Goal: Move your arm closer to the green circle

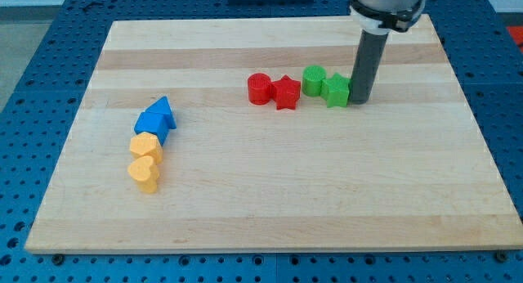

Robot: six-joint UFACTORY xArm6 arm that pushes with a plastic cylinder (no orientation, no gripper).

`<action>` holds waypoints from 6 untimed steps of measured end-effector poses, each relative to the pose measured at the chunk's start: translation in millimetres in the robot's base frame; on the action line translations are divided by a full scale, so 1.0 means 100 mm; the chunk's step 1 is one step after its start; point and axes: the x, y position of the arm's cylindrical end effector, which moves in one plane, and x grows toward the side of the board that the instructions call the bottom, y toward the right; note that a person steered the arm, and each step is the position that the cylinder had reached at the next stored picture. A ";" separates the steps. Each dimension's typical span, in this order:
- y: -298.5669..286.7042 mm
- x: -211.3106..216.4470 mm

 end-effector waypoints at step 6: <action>-0.44 -0.52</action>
